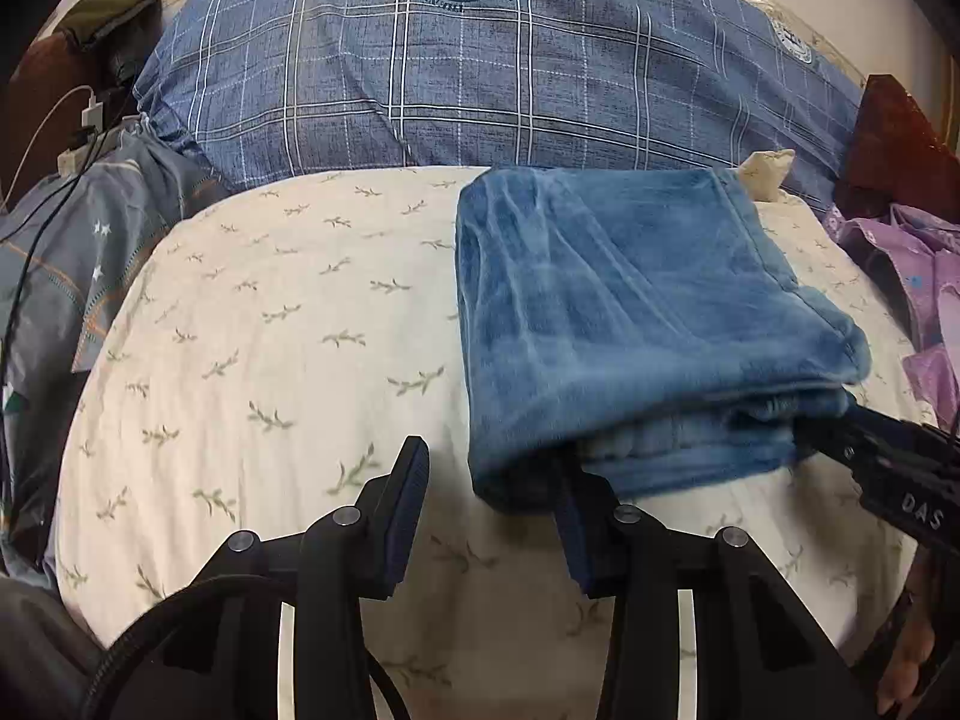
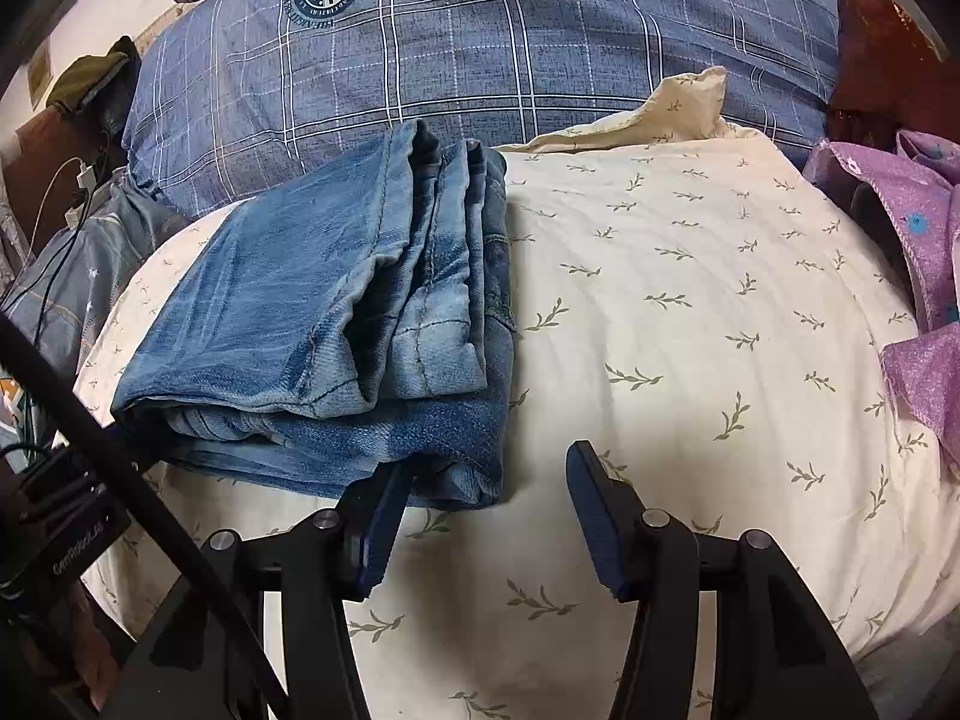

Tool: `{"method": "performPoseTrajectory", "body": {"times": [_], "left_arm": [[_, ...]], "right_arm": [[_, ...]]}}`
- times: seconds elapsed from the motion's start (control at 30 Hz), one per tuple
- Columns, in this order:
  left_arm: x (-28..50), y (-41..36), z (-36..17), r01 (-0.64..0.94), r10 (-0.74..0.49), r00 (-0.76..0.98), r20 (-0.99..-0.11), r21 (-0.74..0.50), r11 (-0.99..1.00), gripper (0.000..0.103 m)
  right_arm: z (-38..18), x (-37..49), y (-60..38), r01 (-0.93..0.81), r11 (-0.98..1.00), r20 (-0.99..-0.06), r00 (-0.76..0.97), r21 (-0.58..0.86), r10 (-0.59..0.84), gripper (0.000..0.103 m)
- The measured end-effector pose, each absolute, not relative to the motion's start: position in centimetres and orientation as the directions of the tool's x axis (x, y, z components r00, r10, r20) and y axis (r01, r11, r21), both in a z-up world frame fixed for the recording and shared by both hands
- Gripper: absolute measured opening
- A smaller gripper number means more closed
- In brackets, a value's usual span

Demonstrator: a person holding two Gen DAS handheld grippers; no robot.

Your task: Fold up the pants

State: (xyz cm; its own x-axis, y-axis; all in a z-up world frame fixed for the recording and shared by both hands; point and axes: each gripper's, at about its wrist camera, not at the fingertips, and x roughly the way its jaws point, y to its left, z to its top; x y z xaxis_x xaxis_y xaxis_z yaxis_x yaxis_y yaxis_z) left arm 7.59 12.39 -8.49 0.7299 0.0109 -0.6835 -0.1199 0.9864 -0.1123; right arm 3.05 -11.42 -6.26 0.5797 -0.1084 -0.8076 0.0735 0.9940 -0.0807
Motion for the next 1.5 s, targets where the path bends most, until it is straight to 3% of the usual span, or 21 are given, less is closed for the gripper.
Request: {"method": "performPoseTrajectory", "body": {"times": [0.1, 0.17, 0.23, 0.33, 0.6, 1.0, 1.1, 1.17, 1.2, 1.23, 1.37, 1.5], "left_arm": [[8.0, 12.5, -8.1, -0.108, -0.002, 0.735, -0.678, -0.12, 0.987, 0.038], [8.2, 12.3, -8.1, -0.102, -0.01, 0.731, -0.683, -0.125, 0.987, 0.025], [8.6, 11.8, -8.4, -0.103, 0.003, 0.715, -0.699, -0.101, 0.989, 0.021], [8.9, 11.3, -8.4, -0.117, 0.047, 0.703, -0.71, -0.051, 0.992, 0.018], [9.0, 11.5, -7.9, -0.15, 0.053, 0.695, -0.717, -0.072, 0.986, 0.012], [8.8, 11.6, -7.8, -0.152, 0.058, 0.687, -0.724, -0.065, 0.986, 0.009], [8.3, 12.0, -7.2, -0.141, 0.03, 0.681, -0.731, -0.091, 0.986, 0.009], [7.5, 12.9, -6.4, -0.126, -0.025, 0.672, -0.74, -0.148, 0.981, 0.014], [7.1, 13.4, -6.0, -0.122, -0.051, 0.668, -0.743, -0.177, 0.977, 0.016], [6.7, 13.9, -5.5, -0.113, -0.079, 0.668, -0.74, -0.207, 0.972, 0.023], [5.5, 16.3, -2.1, -0.111, -0.084, 0.719, -0.69, -0.233, 0.966, 0.046], [8.1, 18.3, 0.2, -0.093, -0.157, 0.723, -0.673, -0.32, 0.943, 0.051]], "right_arm": [[-6.3, 3.0, -11.1, 0.073, 0.99, -0.805, 0.576, -0.119, -0.14, 0.052], [-6.2, 3.0, -10.9, 0.07, 0.988, -0.801, 0.578, -0.138, -0.153, 0.042], [-6.2, 3.1, -11.2, 0.066, 0.992, -0.81, 0.572, -0.111, -0.129, 0.031], [-6.2, 3.2, -11.3, 0.059, 0.994, -0.814, 0.571, -0.092, -0.11, 0.024], [-6.4, 3.3, -10.9, 0.046, 0.994, -0.812, 0.574, -0.101, -0.109, 0.017], [-6.6, 3.4, -10.8, 0.044, 0.993, -0.808, 0.578, -0.11, -0.115, 0.017], [-6.2, 3.2, -11.1, 0.03, 0.995, -0.817, 0.569, -0.09, -0.091, 0.019], [-5.8, 3.0, -11.6, 0.038, 0.997, -0.833, 0.548, -0.066, -0.076, 0.034], [-5.5, 2.7, -12.0, 0.04, 0.998, -0.841, 0.538, -0.038, -0.054, 0.049], [-5.1, 2.3, -12.4, 0.037, 0.999, -0.842, 0.539, 0.001, -0.019, 0.058], [-2.6, 1.1, -13.7, 0.027, 0.997, -0.827, 0.561, 0.071, 0.044, 0.059], [0.5, 2.9, -14.4, -0.031, 0.982, -0.789, 0.59, 0.187, 0.169, 0.076]]}}
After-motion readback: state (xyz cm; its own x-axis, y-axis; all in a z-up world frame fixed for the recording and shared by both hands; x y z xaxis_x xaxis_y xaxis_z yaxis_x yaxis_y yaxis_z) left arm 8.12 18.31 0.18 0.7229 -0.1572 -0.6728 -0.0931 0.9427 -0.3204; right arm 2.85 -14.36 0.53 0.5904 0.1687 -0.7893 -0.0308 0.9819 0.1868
